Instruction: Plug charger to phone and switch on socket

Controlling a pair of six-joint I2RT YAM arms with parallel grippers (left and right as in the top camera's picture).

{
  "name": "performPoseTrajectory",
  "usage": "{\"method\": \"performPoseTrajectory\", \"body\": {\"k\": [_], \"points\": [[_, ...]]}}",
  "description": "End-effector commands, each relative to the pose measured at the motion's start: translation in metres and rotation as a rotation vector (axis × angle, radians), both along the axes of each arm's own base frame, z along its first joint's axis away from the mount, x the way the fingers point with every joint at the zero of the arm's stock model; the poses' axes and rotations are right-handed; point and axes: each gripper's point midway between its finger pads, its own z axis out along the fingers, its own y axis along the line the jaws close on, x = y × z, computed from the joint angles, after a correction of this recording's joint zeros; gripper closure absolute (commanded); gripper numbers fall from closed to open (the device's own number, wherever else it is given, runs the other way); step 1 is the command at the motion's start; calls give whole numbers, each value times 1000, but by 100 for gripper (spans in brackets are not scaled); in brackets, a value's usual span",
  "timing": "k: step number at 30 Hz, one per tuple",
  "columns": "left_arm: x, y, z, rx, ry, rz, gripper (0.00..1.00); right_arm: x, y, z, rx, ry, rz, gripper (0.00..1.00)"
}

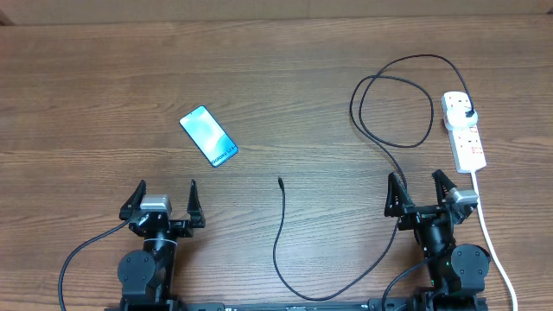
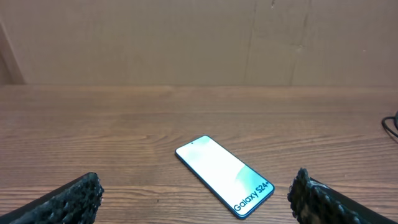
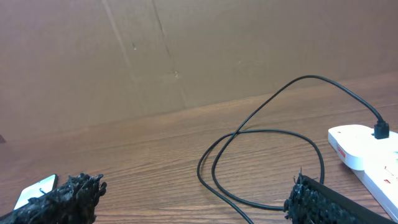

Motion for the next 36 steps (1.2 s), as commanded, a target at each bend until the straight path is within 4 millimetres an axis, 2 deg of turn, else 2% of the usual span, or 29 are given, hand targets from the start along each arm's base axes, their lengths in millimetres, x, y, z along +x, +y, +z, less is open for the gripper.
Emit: {"method": "performPoseTrajectory", "body": {"k": [1, 5, 11, 16, 20, 25, 28, 33, 36], "points": [[-2, -3, 4, -24, 4, -17, 0, 0, 0, -2, 0, -3, -6, 0], [-5, -2, 12, -23, 19, -9, 0, 0, 0, -2, 0, -3, -6, 0], [-12, 1, 39, -26, 15, 8, 1, 0, 0, -2, 0, -3, -6, 0], [-7, 2, 49, -25, 60, 11, 0, 0, 0, -2, 0, -3, -6, 0], [5, 0, 56, -32, 127, 3, 0, 0, 0, -2, 0, -3, -6, 0], [27, -3, 75, -43, 218, -12, 0, 0, 0, -2, 0, -3, -6, 0], [43, -2, 81, -87, 335, 6, 0, 0, 0, -2, 0, -3, -6, 0], [65, -2, 78, -93, 592, 19, 0, 0, 0, -2, 0, -3, -6, 0], [80, -13, 72, -55, 739, -62, 0, 0, 0, -2, 0, -3, -6, 0]]}}
